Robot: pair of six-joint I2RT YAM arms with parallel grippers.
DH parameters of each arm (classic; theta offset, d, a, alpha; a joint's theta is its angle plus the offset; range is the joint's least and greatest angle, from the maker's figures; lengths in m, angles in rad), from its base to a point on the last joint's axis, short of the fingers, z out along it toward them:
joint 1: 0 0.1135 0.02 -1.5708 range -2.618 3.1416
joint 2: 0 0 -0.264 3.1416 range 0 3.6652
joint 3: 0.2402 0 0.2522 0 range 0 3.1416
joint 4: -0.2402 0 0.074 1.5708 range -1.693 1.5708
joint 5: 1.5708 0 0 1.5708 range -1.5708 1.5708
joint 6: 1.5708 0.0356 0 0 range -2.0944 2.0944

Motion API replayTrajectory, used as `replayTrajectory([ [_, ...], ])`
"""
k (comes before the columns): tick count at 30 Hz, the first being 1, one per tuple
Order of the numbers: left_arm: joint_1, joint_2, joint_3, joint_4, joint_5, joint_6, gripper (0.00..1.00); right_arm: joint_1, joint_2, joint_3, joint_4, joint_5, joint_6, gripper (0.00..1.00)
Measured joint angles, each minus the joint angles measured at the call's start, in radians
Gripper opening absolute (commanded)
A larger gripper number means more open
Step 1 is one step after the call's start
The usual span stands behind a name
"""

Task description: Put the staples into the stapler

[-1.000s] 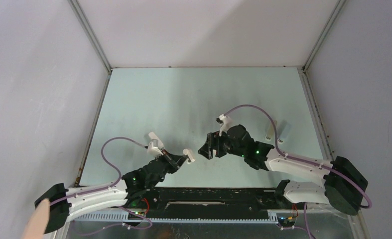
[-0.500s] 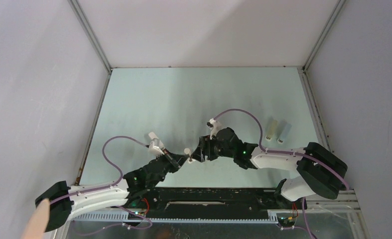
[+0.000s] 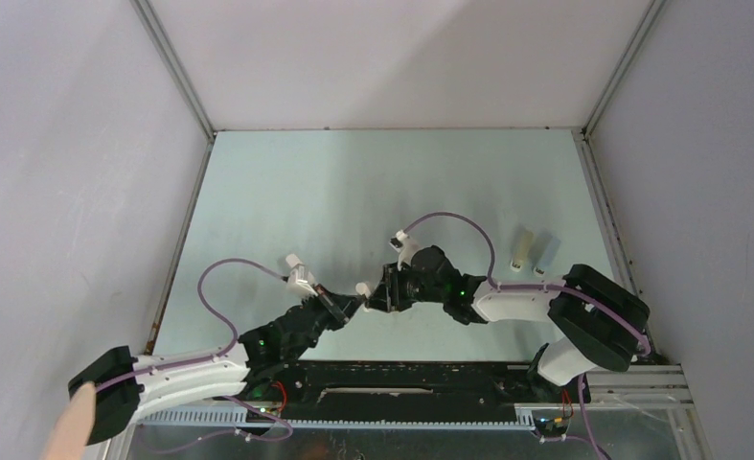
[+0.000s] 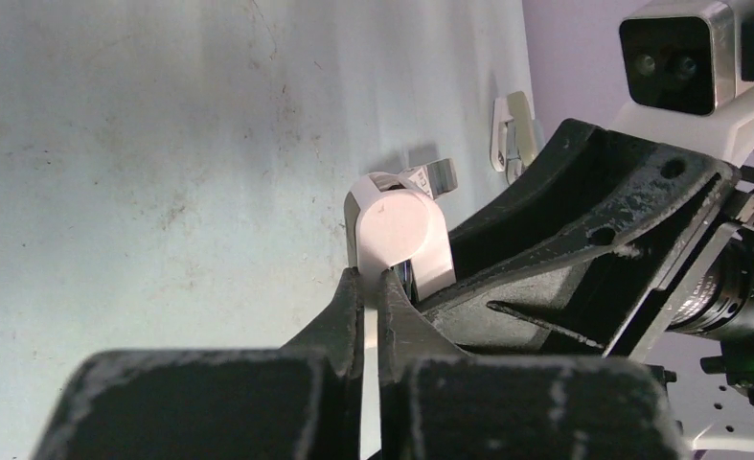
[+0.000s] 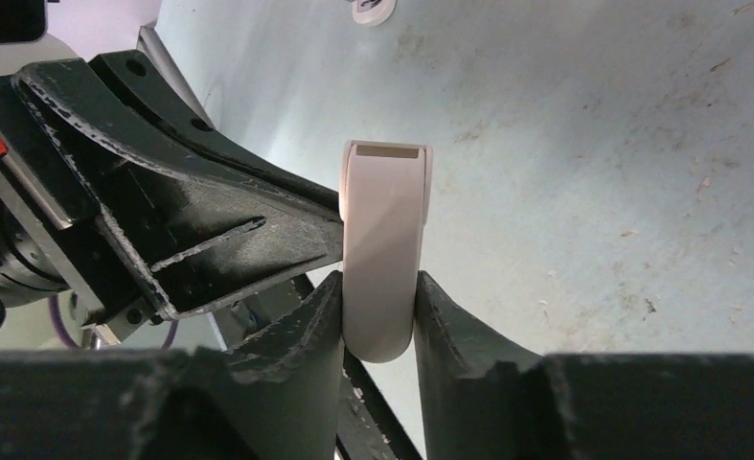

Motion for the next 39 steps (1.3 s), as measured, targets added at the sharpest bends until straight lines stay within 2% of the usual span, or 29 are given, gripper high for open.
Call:
replayTrajectory([
  [4, 0.000, 0.004, 0.008, 0.000, -0.001, 0.043, 0.00, -0.021, 0.004, 0.005, -0.003, -0.049, 0.009, 0.07],
  [7, -0.002, 0.002, 0.021, -0.002, -0.014, 0.087, 0.00, -0.045, 0.003, 0.031, -0.048, -0.094, -0.001, 0.00],
  [17, -0.012, -0.029, 0.087, -0.038, -0.041, 0.359, 0.00, -0.103, -0.086, 0.179, -0.375, -0.170, -0.148, 0.00],
  [27, -0.020, 0.029, 0.150, -0.053, 0.027, 0.601, 0.00, -0.172, -0.121, 0.319, -0.676, -0.229, -0.297, 0.00],
  [33, -0.076, 0.160, 0.230, -0.048, 0.043, 0.716, 0.00, -0.233, -0.121, 0.421, -0.885, -0.267, -0.398, 0.00],
  [39, -0.197, 0.361, 0.383, -0.104, -0.088, 0.811, 0.00, -0.307, -0.106, 0.491, -1.069, -0.308, -0.484, 0.00],
])
